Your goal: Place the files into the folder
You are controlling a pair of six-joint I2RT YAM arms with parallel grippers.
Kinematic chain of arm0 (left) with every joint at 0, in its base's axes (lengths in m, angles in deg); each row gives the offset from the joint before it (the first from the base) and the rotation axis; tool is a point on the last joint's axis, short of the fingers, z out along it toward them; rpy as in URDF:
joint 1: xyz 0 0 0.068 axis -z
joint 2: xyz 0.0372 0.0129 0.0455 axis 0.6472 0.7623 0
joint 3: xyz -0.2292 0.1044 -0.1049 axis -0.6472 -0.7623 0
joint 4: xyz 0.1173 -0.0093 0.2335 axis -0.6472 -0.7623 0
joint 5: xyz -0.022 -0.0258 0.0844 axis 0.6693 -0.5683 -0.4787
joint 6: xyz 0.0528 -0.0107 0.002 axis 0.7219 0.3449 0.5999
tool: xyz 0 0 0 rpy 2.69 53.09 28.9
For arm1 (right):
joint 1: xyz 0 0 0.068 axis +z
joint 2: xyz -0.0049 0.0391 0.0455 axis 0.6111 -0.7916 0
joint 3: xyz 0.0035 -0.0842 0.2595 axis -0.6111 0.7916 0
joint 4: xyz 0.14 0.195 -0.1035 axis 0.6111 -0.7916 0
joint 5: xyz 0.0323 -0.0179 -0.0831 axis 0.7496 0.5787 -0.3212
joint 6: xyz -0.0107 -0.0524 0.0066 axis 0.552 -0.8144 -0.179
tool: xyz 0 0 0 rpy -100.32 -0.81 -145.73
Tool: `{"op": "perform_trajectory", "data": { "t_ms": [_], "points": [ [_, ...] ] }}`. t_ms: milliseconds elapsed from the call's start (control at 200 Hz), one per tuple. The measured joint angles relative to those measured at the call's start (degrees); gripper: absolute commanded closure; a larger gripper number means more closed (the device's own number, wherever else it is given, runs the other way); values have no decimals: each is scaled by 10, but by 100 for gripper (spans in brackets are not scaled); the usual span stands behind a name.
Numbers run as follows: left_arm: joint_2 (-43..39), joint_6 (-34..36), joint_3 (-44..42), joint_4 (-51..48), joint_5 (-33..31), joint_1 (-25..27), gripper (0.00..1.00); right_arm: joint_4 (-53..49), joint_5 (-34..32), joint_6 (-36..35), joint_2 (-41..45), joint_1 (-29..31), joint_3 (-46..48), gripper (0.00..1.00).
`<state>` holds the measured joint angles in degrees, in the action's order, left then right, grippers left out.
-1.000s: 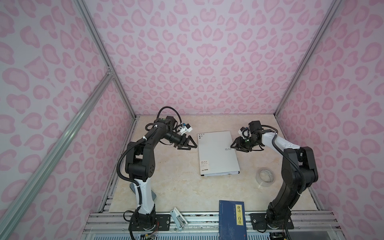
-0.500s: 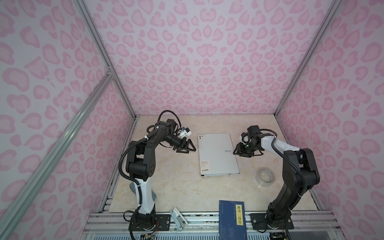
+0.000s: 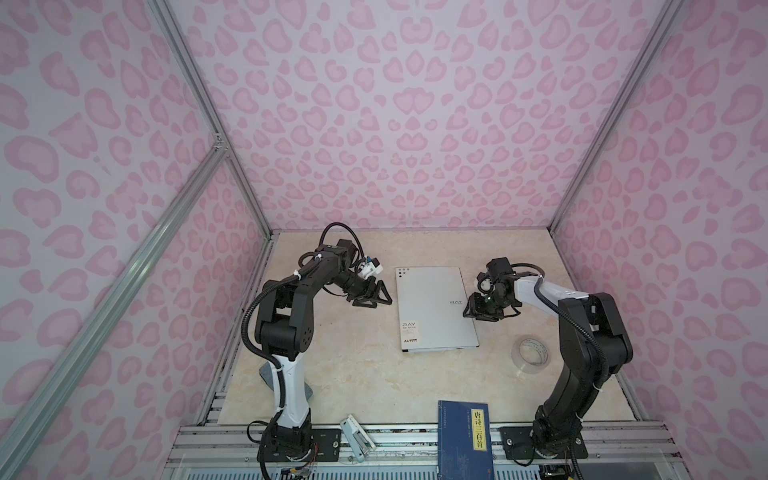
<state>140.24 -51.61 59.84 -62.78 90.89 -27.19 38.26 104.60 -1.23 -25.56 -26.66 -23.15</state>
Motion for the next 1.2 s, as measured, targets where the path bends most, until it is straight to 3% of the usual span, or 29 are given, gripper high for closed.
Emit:
{"op": "perform_trajectory", "data": {
  "t_ms": [280,1200],
  "points": [
    [-15,-35,5,15,-42,-28,26,2,-28,5,-10,32,-10,53],
    [-66,-25,-25,20,-61,-102,26,-14,-99,45,-105,150,-147,55]
  ]
}}
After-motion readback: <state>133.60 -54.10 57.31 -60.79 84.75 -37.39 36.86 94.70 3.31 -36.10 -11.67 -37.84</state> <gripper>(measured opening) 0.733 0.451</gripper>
